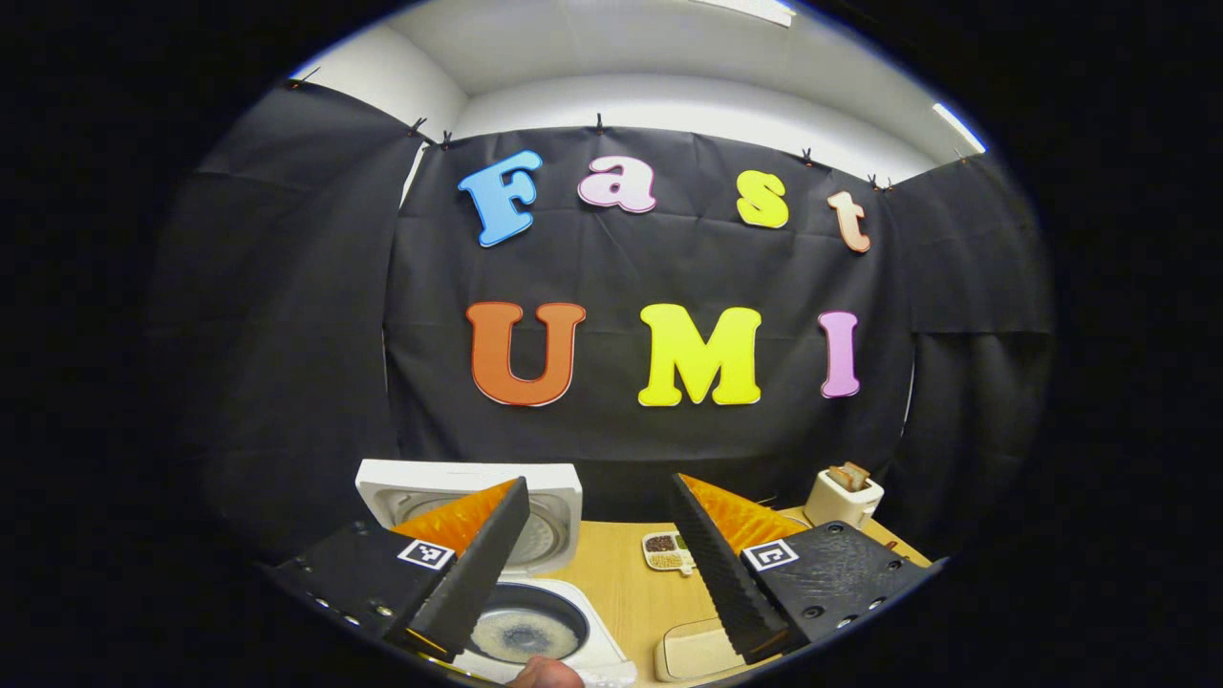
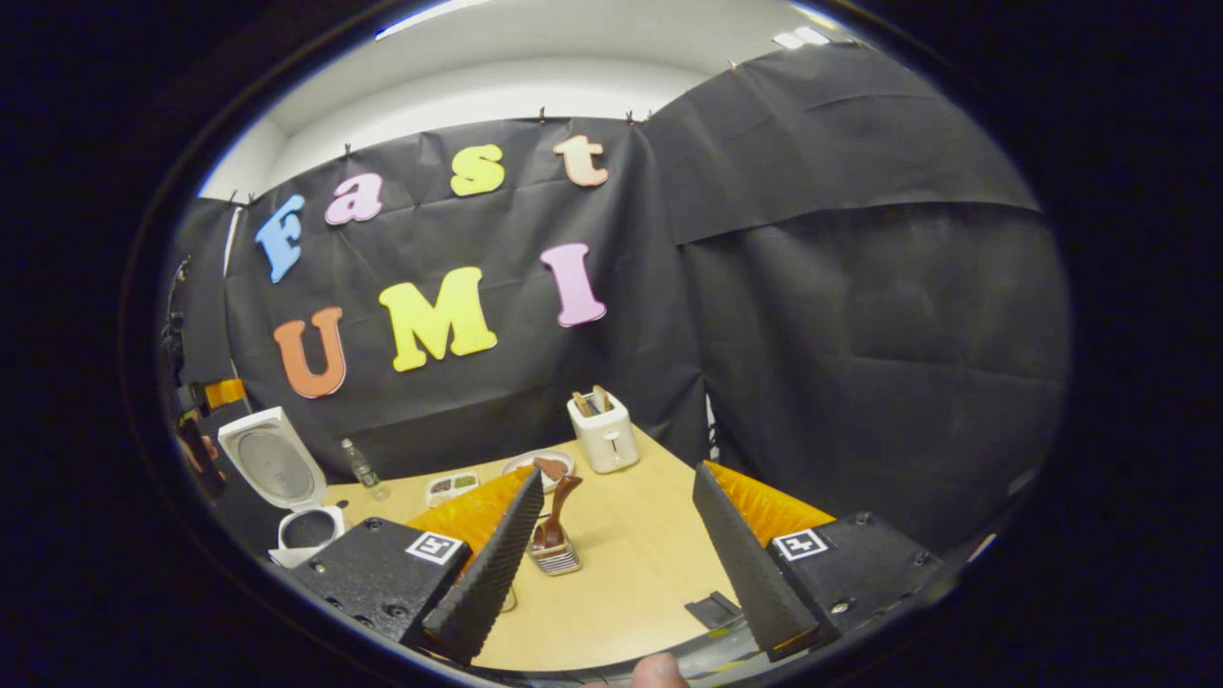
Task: Close the left gripper, press the button to open the rice cooker; take a wooden spoon from the chopstick holder with the right hand, scoop a spoonful of rice and pour it into the rice cooker, then put the wooden spoon back into the chopstick holder.
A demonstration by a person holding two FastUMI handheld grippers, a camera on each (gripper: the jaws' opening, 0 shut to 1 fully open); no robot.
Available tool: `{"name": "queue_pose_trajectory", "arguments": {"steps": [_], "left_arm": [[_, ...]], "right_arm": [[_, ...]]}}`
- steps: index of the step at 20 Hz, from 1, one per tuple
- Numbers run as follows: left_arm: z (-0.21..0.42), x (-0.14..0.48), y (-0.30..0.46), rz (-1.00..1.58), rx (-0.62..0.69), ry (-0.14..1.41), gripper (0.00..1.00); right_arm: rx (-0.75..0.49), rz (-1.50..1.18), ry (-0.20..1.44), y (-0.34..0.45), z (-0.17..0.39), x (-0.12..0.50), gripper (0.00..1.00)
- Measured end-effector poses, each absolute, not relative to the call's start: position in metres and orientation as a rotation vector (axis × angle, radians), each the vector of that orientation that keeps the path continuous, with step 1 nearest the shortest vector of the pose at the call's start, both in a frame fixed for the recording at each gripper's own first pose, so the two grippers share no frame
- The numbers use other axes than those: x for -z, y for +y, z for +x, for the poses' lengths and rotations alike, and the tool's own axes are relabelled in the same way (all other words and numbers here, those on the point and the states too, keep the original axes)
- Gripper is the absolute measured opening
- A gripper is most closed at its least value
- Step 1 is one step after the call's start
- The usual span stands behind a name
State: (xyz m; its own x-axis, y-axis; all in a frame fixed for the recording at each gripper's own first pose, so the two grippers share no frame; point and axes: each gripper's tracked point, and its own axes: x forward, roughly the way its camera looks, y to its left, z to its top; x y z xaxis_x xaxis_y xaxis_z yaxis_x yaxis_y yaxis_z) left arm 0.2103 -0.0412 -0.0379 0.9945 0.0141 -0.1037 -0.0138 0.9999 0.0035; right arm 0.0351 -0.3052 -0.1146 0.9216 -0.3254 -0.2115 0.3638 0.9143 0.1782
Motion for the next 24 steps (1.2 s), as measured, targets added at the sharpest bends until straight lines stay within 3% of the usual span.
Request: {"name": "queue_pose_trajectory", "arguments": {"steps": [12,16,17,18,20,21,22,23,24], "left_arm": [[0.132,0.067,-0.04,-0.024,-0.143,0.192,0.94],[0.119,0.08,-0.039,-0.016,-0.185,0.208,0.95],[0.116,0.082,-0.04,-0.017,-0.191,0.214,0.94],[0.113,0.082,-0.04,-0.016,-0.201,0.22,0.94],[0.107,0.079,-0.04,-0.01,-0.218,0.216,0.94],[0.104,0.078,-0.038,-0.009,-0.23,0.218,0.95],[0.101,0.077,-0.035,-0.009,-0.246,0.218,0.94],[0.099,0.075,-0.031,-0.01,-0.263,0.212,0.94],[0.095,0.074,-0.026,-0.011,-0.28,0.207,0.94]], "right_arm": [[0.194,0.308,0.386,-0.33,0.152,0.249,1.0],[0.096,0.332,0.426,-0.316,0.202,0.275,0.96],[0.071,0.347,0.431,-0.309,0.217,0.281,1.0],[0.051,0.369,0.44,-0.302,0.232,0.288,0.96],[0.029,0.395,0.455,-0.29,0.258,0.3,1.0],[0.027,0.398,0.464,-0.288,0.27,0.308,0.94],[0.024,0.403,0.48,-0.284,0.28,0.317,0.98],[0.019,0.413,0.494,-0.282,0.29,0.323,0.89],[0.015,0.422,0.507,-0.282,0.298,0.33,0.92]]}}
